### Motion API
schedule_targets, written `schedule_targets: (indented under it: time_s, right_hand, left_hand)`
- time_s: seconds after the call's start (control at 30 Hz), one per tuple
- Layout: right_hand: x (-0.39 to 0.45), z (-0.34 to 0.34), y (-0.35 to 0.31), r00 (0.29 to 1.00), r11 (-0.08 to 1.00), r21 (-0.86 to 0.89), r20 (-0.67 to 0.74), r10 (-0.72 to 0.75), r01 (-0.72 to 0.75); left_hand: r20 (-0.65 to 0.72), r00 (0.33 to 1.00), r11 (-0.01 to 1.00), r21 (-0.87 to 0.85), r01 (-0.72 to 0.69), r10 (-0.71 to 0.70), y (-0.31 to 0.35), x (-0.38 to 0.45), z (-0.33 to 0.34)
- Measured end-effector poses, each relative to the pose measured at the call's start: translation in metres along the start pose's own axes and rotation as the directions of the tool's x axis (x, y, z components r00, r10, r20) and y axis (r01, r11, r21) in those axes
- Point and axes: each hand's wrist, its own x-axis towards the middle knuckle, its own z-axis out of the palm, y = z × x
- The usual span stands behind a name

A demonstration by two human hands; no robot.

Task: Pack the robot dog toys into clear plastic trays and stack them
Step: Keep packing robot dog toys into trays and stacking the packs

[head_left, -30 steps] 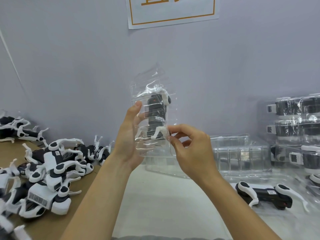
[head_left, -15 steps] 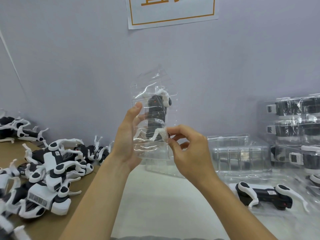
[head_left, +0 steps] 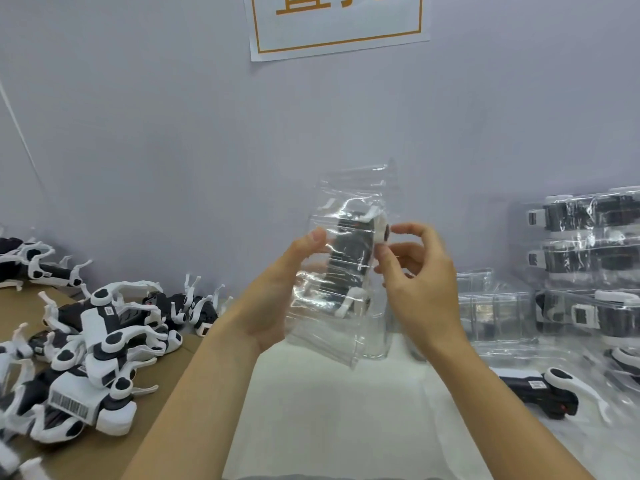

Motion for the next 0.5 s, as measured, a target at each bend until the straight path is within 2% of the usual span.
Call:
schedule_targets:
  time_s: [0.3,0.5]
  right_hand:
    - [-0.001,0.001,-0.006,0.988,0.986,-0.072,0.028,-0.149,0.151]
    - [-0.004,0.007,-0.011,0.986,0.985,-0.067,0.039,-0.159,0.162]
  left_hand:
    - [-0.059,0.998,1.000,-0.023,0.022,-0.023,-0.002,0.000,0.003]
    - [-0.070,0.996,0.999,-0.030,0.045,-0.047,0.000,-0.003,-0.014]
